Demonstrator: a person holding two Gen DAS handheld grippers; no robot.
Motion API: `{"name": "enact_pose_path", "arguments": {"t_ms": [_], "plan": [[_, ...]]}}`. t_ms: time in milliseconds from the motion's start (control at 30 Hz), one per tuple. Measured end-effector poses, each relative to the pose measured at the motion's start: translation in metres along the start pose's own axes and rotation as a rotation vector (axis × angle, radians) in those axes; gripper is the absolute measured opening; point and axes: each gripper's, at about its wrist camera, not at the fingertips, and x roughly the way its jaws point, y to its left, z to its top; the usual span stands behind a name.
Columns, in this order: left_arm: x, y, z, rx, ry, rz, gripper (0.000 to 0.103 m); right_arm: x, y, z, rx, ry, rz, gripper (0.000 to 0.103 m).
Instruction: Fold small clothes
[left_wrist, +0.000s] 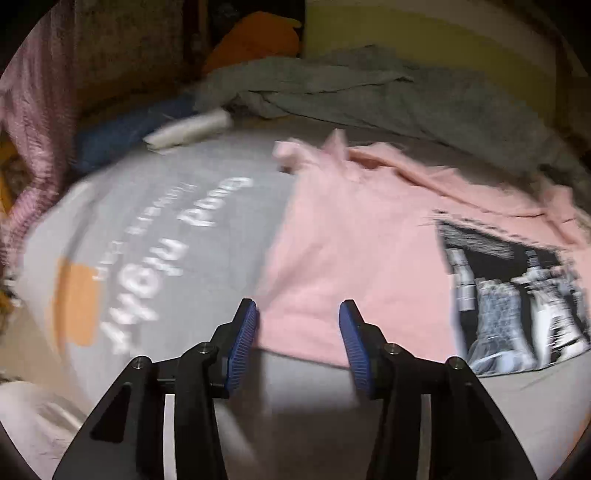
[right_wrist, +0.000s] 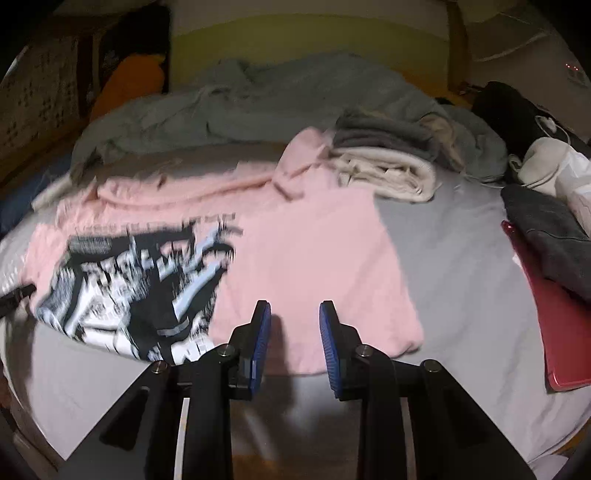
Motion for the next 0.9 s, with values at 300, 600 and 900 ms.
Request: {"name": "enact_pose_path", "arguments": {"t_ms": [300, 600, 900], "plan": [[-0.023, 0.033, 0.04, -0.073, -0.041, -0.137, 0.046, -0.031, -0.019, 0.036, 0.06, -0.061, 0.029, 0.028], [0.019, 0.002, 0.142, -0.006, 0.055, -0.342, 0.062, -0.037, -0.039, 0.117, 0.054, -0.131, 0.058, 0.051], [0.076, -0.066, 0.157, 0.083, 0.119, -0.492, 0.061, 0.017, 0.006, 0.145, -0.019, -0.004, 0.221, 0.051]]}}
